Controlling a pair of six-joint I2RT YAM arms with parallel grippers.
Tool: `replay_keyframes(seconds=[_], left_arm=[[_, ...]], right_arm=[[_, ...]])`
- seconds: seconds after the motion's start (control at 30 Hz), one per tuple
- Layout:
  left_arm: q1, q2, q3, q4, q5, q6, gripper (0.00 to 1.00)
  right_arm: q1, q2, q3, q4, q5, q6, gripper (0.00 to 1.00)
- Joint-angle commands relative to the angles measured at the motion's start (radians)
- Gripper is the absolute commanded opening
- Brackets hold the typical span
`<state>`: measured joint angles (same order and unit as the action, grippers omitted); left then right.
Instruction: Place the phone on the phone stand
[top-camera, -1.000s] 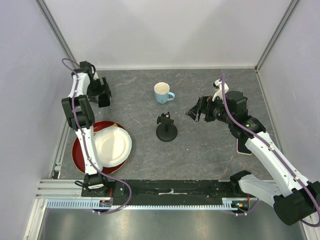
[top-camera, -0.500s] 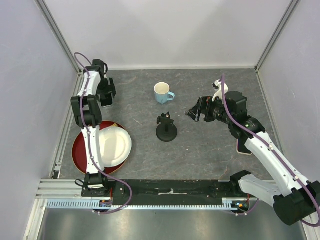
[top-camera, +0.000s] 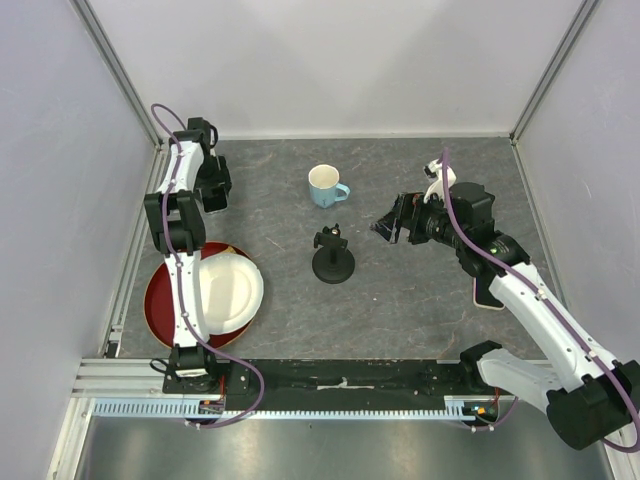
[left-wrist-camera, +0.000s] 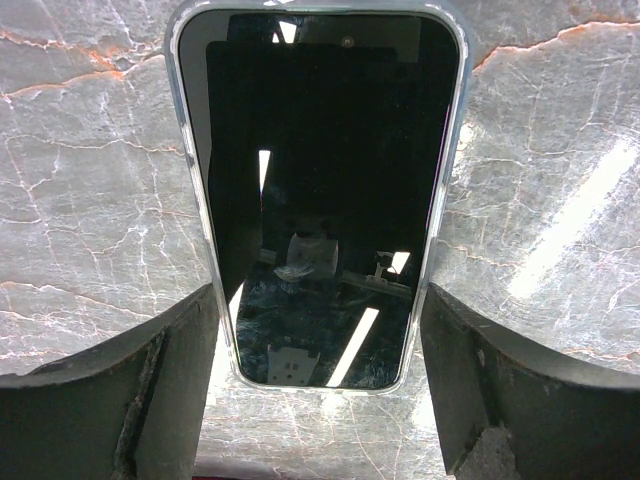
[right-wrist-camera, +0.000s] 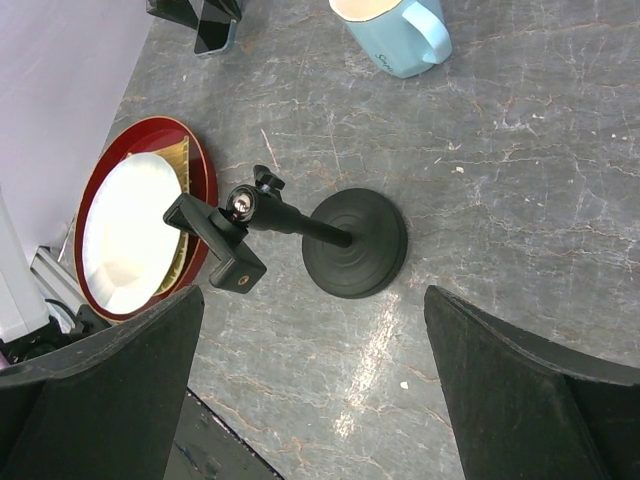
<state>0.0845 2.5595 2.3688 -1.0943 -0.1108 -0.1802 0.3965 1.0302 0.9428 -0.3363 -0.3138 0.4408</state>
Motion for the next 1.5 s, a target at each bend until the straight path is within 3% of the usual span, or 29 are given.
replay_keyframes(seconds=[0.0, 0.3, 0.63, 0.8, 1.0, 1.2, 1.47], left_arm=[[0.008, 0.01, -0.003, -0.032, -0.057, 0.028, 0.02], [-0.002, -0.137, -0.1, 0.01, 0.006, -0.039, 0.02], [-0.009, -0.357, -0.357, 0.143, 0.138, -0.134, 0.02], [-0.015, -0.424, -0.417, 0.177, 0.24, -0.16, 0.02], [-0.052, -0.493, -0.557, 0.224, 0.223, -0.166, 0.02], [-0.074, -0.668, -0.695, 0.339, 0.293, -0.226, 0.02], [-0.115, -0.849, -0.646, 0.384, 0.413, -0.277, 0.02]], right_arm=[[-0.001, 0.011, 0.02, 0.031, -0.015, 0.003, 0.98], [-0.001, -0.015, 0.021, 0.005, 0.001, 0.009, 0.98], [-0.001, -0.033, 0.027, -0.012, -0.005, 0.029, 0.98], [-0.001, -0.047, 0.028, -0.029, -0.008, 0.035, 0.98], [-0.001, -0.05, 0.025, -0.029, -0.013, 0.047, 0.98], [-0.001, -0.03, 0.036, -0.027, -0.028, 0.042, 0.98], [-0.001, 0.004, 0.063, -0.032, -0.034, 0.038, 0.98]])
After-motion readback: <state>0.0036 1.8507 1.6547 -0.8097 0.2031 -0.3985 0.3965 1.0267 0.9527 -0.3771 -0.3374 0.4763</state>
